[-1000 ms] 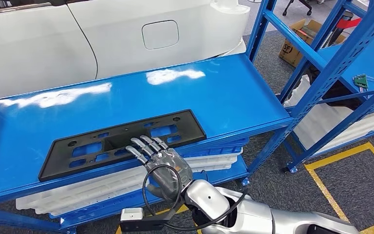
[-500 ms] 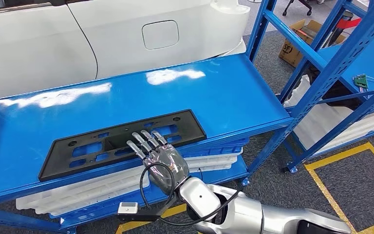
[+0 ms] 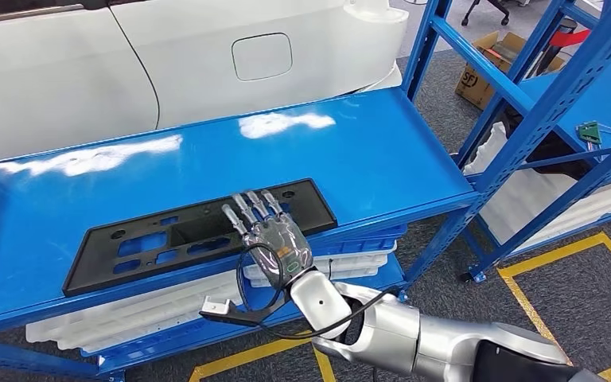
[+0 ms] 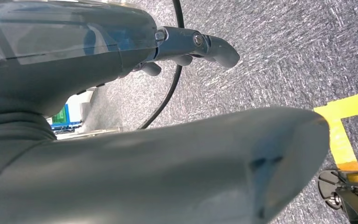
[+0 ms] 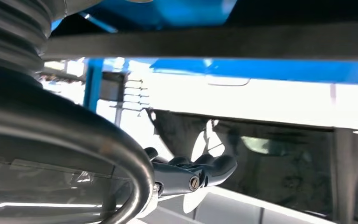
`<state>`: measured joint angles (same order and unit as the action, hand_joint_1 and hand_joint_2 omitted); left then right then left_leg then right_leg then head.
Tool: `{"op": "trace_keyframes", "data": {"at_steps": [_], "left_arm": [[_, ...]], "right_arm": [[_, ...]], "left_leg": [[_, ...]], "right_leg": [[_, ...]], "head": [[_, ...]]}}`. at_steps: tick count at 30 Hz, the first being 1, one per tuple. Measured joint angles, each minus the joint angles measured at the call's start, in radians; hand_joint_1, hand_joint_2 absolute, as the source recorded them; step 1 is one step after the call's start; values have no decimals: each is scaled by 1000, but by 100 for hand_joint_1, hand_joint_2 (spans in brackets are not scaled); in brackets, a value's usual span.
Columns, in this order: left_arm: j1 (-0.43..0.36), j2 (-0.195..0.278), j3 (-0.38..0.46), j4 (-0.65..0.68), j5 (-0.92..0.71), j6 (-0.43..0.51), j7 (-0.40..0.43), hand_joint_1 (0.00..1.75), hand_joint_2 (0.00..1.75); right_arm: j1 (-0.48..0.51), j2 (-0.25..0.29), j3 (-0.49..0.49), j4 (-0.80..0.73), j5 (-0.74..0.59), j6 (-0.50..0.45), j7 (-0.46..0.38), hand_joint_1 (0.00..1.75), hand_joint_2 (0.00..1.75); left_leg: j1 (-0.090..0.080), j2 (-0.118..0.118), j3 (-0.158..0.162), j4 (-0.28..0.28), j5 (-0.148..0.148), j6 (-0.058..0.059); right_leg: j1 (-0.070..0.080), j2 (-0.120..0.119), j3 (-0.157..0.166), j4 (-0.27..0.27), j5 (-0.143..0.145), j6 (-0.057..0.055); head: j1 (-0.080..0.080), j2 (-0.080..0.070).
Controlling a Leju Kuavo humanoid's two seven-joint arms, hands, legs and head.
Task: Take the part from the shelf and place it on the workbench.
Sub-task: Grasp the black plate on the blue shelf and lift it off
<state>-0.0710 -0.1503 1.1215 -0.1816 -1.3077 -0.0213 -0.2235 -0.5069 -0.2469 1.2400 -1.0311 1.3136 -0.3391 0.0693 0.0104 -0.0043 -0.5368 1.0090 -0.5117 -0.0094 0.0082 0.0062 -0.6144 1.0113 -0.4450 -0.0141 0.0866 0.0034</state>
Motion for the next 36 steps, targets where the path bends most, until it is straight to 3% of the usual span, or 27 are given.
{"op": "trace_keyframes", "data": {"at_steps": [21,36], "left_arm": [[0,0,0,0,8,-1,0,0,0],[0,0,0,0,11,-1,0,0,0]], "right_arm": [[-34,36,-18,41,21,24,-8,0,175],[-34,99,-14,106,1,37,-35,0,175]], "left_leg": [[0,0,0,0,0,0],[0,0,0,0,0,0]], "right_leg": [[0,0,0,0,0,0],[0,0,0,0,0,0]], "head": [[0,0],[0,0]]}}
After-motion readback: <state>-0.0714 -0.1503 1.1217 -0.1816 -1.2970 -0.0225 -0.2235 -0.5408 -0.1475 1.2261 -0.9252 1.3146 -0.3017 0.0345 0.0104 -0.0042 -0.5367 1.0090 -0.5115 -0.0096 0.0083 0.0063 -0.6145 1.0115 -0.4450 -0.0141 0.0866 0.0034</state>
